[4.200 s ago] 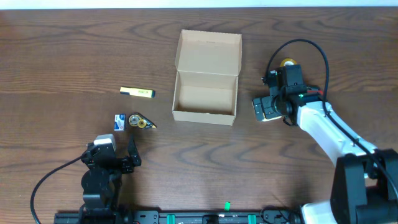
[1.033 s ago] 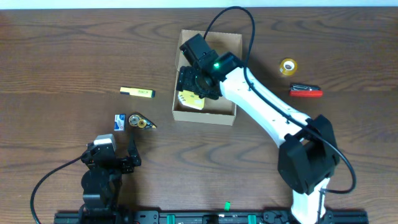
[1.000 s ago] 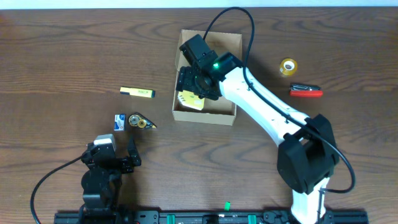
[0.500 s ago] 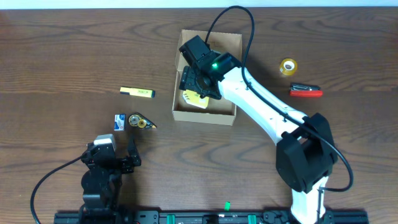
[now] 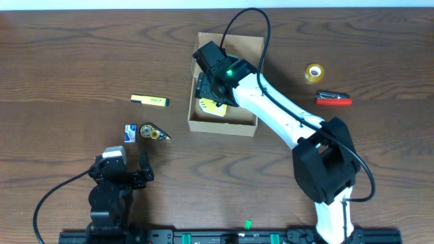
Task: Pack container
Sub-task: 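Carry the sticky-note pad with the right gripper over the box, then lower the pad into the box and open the right gripper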
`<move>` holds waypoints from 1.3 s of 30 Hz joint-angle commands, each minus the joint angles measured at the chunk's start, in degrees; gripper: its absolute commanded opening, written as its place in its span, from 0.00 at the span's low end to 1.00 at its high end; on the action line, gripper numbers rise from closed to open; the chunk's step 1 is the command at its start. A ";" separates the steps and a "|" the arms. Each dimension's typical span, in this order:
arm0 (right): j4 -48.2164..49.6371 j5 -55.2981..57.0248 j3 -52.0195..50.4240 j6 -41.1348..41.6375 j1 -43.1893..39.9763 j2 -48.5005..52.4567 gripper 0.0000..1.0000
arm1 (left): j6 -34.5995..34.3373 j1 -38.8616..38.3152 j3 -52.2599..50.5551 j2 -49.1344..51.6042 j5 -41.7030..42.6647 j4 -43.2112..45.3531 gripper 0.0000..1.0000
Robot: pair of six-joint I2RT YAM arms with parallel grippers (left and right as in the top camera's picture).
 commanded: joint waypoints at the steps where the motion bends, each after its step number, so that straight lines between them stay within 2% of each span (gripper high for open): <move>1: 0.17 0.15 1.05 -2.54 0.70 0.94 0.26 | 0.63 0.28 -1.09 -0.33 -0.79 -0.33 0.95; 33: 0.35 0.13 1.05 -4.81 2.89 4.87 0.26 | 0.63 0.28 -1.09 -0.33 -0.79 -0.33 0.95; 34: 0.11 0.13 1.05 -4.81 2.89 4.87 0.28 | 0.66 0.28 -1.09 -0.33 -0.79 -0.33 0.95; 37: -0.07 0.11 1.05 -4.79 2.89 4.87 0.45 | 0.63 0.28 -1.09 -0.33 -0.79 -0.33 0.95; 39: -0.09 0.09 1.05 -4.79 2.89 4.87 0.52 | 0.66 0.28 -1.09 -0.33 -0.79 -0.33 0.95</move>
